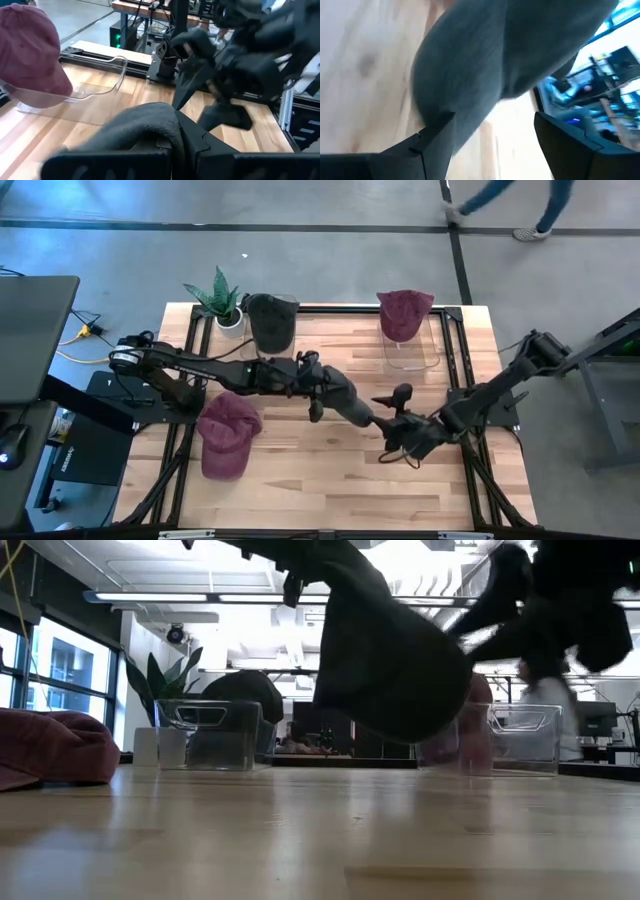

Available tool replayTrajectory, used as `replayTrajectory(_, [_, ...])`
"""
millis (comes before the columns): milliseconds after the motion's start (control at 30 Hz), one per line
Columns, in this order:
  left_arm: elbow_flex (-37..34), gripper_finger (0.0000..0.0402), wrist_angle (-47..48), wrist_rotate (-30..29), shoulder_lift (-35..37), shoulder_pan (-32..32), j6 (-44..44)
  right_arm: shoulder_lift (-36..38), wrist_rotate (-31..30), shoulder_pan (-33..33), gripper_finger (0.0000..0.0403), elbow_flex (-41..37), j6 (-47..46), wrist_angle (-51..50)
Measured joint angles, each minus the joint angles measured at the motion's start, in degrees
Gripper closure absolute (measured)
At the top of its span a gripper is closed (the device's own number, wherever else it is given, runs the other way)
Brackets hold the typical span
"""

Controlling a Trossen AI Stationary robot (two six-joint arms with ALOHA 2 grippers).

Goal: Pick & Place hat
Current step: Put the black cap into the left transparent bin

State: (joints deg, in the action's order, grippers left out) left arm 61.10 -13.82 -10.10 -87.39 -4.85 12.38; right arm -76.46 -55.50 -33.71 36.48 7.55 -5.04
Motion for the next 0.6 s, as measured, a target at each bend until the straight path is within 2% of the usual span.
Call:
replayTrajectory(167, [0.0, 0.0401, -0.2, 0.5, 0.0, 0.4, 1.2, -6.6, -0.4, 0.4, 0.0140, -2.8, -5.3, 4.1])
replayTrajectory(233, [0.0, 0.0401, -0.9, 0.4, 0.0, 0.4, 1.2, -9.8, -4.3, 0.5, 0.0140, -3.3, -7.4, 6.9])
replayTrajectory(333, [0.0, 0.0401, -2.3, 0.6, 0.0, 0.4, 1.2, -14.5, -13.9, 0.8, 0.0140, -3.3, -7.9, 13.1])
replayTrajectory(433, [0.0, 0.0401, -3.0, 0.6, 0.0, 0.4, 1.2, -17.9, -17.4, 2.3, 0.0144, -3.3, -6.6, 20.1])
replayTrajectory(500, [0.0, 0.0401, -3.2, 0.6, 0.0, 0.4, 1.2, -19.3, -17.5, 3.3, 0.0161, -3.3, -6.1, 23.3])
replayTrajectory(600, [0.0, 0.0401, -3.2, 0.6, 0.0, 0.4, 1.2, -19.7, -17.6, 4.3, 0.0219, -3.3, -6.5, 25.5])
